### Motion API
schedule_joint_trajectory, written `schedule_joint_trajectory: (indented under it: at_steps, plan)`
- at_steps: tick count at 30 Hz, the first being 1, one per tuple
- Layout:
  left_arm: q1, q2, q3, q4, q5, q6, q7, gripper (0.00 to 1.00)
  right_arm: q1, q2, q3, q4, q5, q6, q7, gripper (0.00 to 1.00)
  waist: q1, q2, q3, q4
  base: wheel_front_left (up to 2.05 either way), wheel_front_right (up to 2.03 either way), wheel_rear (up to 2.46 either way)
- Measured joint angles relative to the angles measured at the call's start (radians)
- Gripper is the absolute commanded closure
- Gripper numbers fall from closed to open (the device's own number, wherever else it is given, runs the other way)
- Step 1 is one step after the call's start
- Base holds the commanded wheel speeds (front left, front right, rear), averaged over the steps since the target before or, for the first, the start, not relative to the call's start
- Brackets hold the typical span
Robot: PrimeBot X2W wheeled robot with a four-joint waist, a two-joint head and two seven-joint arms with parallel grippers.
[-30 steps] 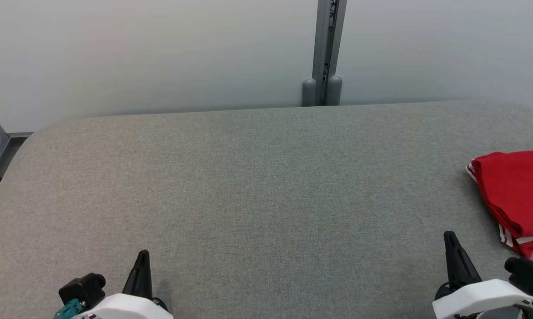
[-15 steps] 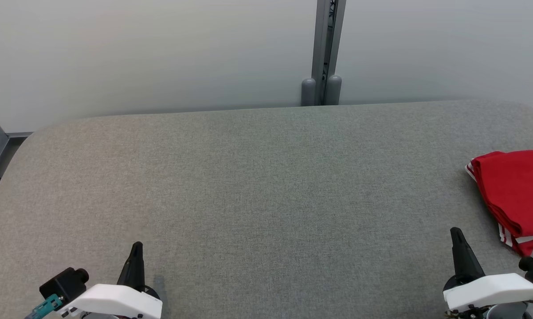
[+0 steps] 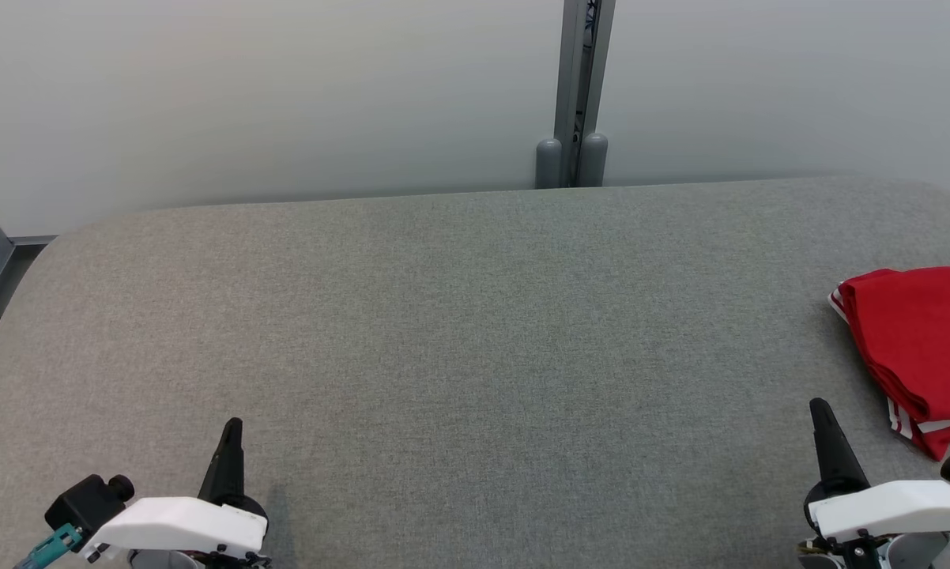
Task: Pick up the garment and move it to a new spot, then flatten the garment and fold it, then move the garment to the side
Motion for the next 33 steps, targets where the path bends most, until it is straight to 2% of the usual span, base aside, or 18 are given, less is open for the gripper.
schedule_joint_trajectory:
  at_steps: [33]
  plan:
    - [-0.034, -0.026, 0.107, -0.020, -0.282, -0.085, 0.088, 1.00, -0.026, -0.004, -0.038, -0.012, 0.334, 0.000, 0.078, 1.00, 0.0000, 0.0000, 0.003, -0.004, 0.00, 0.00, 0.00]
